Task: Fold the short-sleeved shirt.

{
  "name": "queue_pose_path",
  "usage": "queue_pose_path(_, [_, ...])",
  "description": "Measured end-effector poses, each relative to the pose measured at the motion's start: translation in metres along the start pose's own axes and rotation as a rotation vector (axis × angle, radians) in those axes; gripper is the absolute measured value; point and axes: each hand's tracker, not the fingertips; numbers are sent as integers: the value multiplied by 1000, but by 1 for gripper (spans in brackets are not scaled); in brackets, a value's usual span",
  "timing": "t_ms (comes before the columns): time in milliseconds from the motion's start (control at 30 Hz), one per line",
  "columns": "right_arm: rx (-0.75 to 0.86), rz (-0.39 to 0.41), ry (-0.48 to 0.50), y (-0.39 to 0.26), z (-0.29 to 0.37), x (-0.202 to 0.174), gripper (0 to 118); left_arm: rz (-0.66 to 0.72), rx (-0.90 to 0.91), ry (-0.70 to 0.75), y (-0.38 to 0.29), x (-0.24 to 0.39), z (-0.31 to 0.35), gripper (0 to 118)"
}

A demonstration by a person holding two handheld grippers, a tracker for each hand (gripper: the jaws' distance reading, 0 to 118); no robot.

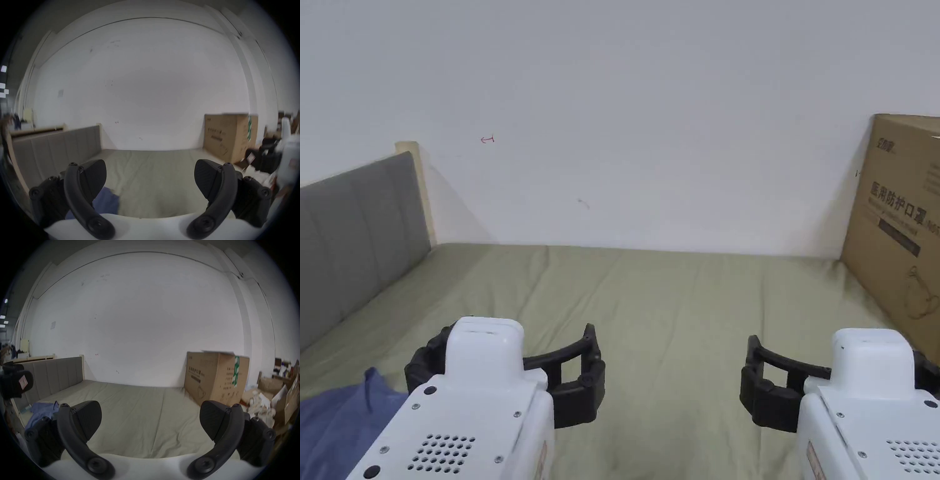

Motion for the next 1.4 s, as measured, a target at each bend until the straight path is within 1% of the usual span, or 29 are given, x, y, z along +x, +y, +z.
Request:
queue_pose_path(33, [20, 42, -1, 4, 2, -4, 118, 84, 6, -25, 1, -4, 1, 111])
queue_pose_path(67, [60, 108, 6, 8, 4, -12, 118, 219, 10, -59, 1, -11, 1, 111])
queue_pose_path(100, [101, 203, 13, 11, 7, -21, 118, 376, 14, -109, 0, -20, 1, 111])
queue_pose_path(133, [127, 325, 9, 11, 9, -32, 118, 526, 16, -156, -4, -30, 0, 111])
queue_pose_path(167, [145, 484, 21, 9, 10, -45, 118, 690, 14, -187, -10, -39, -2, 111])
queue_pose_path(200, [158, 625, 39, 5, 12, -54, 118, 804, 12, -184, -15, -45, -3, 111])
queue_pose_path(233, [174, 822, 53, -4, 15, -67, 118, 933, 8, -156, -23, -49, -3, 111])
queue_pose_path(267, [191, 1017, 69, -15, 17, -77, 118, 998, 11, -105, -32, -53, -2, 111])
queue_pose_path(300, [223, 1149, 41, -26, 17, -85, 118, 1049, 22, -89, -40, -56, -1, 111])
queue_pose_path(333, [223, 1208, 32, -35, 17, -90, 118, 1079, 14, -65, -47, -55, 0, 111])
queue_pose_path(367, [175, 1196, 94, -38, 16, -92, 118, 1086, -2, -52, -52, -57, 0, 111])
queue_pose_path(400, [127, 1141, 156, -37, 15, -91, 118, 1064, -12, -50, -54, -58, 0, 111])
queue_pose_path(433, [76, 1021, 218, -33, 13, -90, 118, 1008, -53, -3, -52, -56, 0, 111])
queue_pose_path(500, [26, 831, 236, -25, 9, -83, 118, 831, -51, 33, -39, -46, -1, 111])
queue_pose_path(567, [-10, 530, 245, -6, 0, -61, 118, 537, -32, 48, -15, -31, -3, 111])
queue_pose_path(600, [-59, 407, 252, 3, -3, -51, 118, 423, -24, 58, -4, -24, -5, 111])
queue_pose_path(667, [-97, 71, 219, 9, -10, -19, 118, 133, 3, 51, 14, -2, -5, 111])
queue_pose_path(700, [-101, -66, 227, 7, -11, -8, 118, 22, 25, 45, 17, 7, -3, 112])
queue_pose_path(733, [-140, -154, 136, 0, -14, 2, 118, -103, 55, 45, 17, 13, -3, 112])
queue_pose_path(767, [-194, -209, 43, -8, -15, 10, 118, -175, 76, 60, 14, 21, -1, 112])
queue_pose_path(800, [-216, -229, 3, -16, -14, 15, 118, -218, 81, 80, 12, 27, 0, 112])
queue_pose_path(833, [-208, -225, 1, -26, -12, 22, 118, -233, 76, 82, 9, 32, 0, 112])
queue_pose_path(900, [-193, -180, -43, -33, -7, 26, 118, -206, 67, 47, 3, 29, 1, 112])
queue_pose_path(1067, [-63, -44, -48, -18, 7, 17, 118, -111, 28, 5, 4, 25, -2, 118])
queue_pose_path(1167, [-42, -31, -34, -13, 12, 14, 117, -113, 13, 12, 4, 26, -4, 118])
queue_pose_path(1200, [-41, -36, -40, -11, 12, 12, 115, -129, -12, 17, 5, 26, -5, 114])
queue_pose_path(1300, [-28, -64, -30, -10, 16, 11, 103, -138, -11, 5, 3, 24, -1, 104])
queue_pose_path(1367, [-16, -57, -76, -9, 14, 7, 30, -111, -14, 11, 3, 24, -2, 51])
queue_pose_path(1400, [-20, -57, -65, -9, 11, 8, 16, -90, -22, 7, 3, 22, -3, 27])
